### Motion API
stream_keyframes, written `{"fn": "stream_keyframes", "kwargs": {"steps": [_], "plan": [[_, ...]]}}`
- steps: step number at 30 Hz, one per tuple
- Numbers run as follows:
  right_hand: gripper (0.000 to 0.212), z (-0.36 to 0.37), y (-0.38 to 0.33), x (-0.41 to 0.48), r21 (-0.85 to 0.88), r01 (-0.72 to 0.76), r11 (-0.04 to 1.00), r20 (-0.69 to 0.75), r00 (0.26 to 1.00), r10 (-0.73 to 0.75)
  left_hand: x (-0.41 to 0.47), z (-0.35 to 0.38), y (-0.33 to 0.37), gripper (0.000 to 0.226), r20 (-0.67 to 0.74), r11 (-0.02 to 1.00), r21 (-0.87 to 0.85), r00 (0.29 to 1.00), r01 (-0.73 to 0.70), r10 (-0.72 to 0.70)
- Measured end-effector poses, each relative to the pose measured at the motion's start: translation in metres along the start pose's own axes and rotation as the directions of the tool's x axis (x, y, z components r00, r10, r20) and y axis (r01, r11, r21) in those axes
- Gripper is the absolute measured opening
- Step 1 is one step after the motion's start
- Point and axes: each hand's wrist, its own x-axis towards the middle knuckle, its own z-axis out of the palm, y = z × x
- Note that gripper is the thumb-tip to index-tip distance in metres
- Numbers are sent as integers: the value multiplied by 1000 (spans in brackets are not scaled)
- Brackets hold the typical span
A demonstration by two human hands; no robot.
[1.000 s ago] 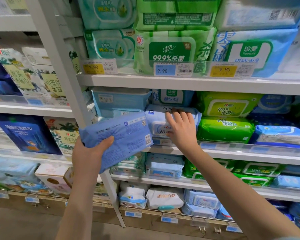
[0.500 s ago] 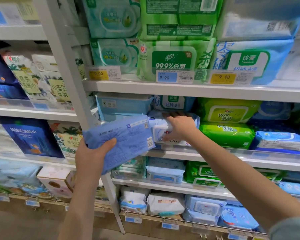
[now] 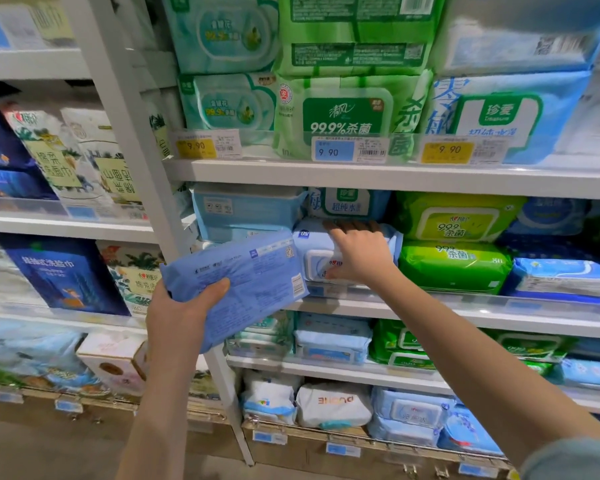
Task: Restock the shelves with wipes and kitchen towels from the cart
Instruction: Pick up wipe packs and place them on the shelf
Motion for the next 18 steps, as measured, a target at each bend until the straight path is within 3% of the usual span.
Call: {"fn": "stream_keyframes", "kwargs": {"steps": [4,8,12,15,18], "plan": [[77,1,-6,-14,0,-64,998,-57,996,64,-4,1,3,59,41,1000,-5,999,6,-5],[71,25,11,-46,-17,-115,993,-329,939,103,-7,6,5,49,67,1000,-24,998,5,-3],[61,25,22,-50,69,-42,997,-297,953,61,-10,19,11,51,119,999,-34,992,-26,30],[42,11,23,-55,284,-10,959,-262,961,88,-12,30,13,55,166,999,-33,985,-33,38],[41,-11,20,-80,675,-58,736,-170,958,232,-13,41,18,70,219,998,-48,974,-50,60]]}}
